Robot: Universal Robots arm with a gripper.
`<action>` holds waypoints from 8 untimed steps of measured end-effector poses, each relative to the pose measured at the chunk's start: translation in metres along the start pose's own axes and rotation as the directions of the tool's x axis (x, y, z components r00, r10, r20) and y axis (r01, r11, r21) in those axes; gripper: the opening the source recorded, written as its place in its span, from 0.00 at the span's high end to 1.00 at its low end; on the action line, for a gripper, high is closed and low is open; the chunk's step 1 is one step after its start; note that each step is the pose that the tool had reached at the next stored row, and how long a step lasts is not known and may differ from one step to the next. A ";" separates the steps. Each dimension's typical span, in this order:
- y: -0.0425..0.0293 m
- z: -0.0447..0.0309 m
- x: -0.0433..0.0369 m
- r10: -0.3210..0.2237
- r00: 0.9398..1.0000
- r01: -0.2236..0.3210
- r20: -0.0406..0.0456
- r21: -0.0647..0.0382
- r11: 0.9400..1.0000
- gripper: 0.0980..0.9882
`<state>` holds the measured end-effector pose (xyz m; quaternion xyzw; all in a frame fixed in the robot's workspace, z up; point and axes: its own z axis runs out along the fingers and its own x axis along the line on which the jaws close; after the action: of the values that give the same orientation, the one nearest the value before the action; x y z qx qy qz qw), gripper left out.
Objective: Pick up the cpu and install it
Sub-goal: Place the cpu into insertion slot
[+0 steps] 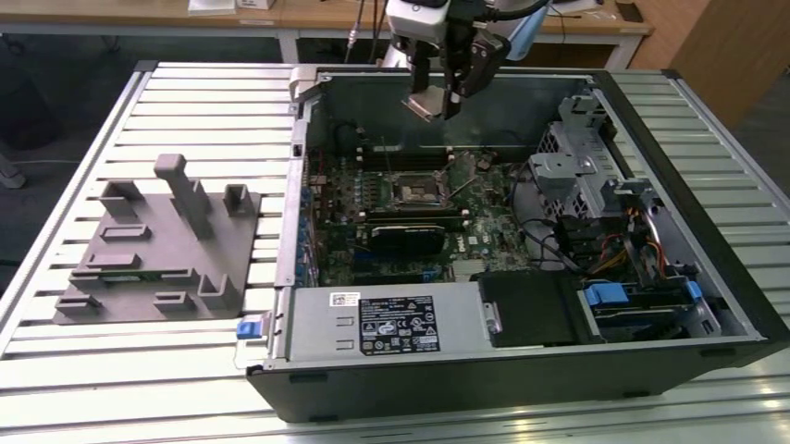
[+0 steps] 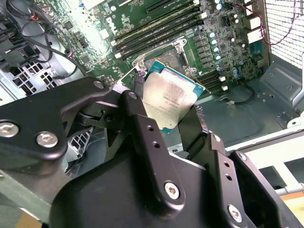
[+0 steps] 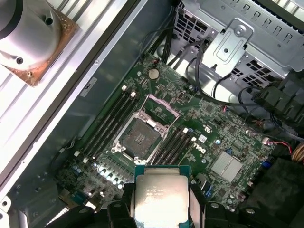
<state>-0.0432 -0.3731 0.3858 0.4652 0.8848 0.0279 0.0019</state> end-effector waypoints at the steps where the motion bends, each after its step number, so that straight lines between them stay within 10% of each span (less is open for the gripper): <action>1: 0.0000 0.0000 0.0000 0.002 1.000 -0.002 0.000 0.000 1.000 0.50; 8: 0.0000 0.0004 0.0000 0.014 1.000 -0.014 0.001 0.000 1.000 0.50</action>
<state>-0.0432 -0.3731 0.3854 0.4714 0.8815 0.0278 0.0021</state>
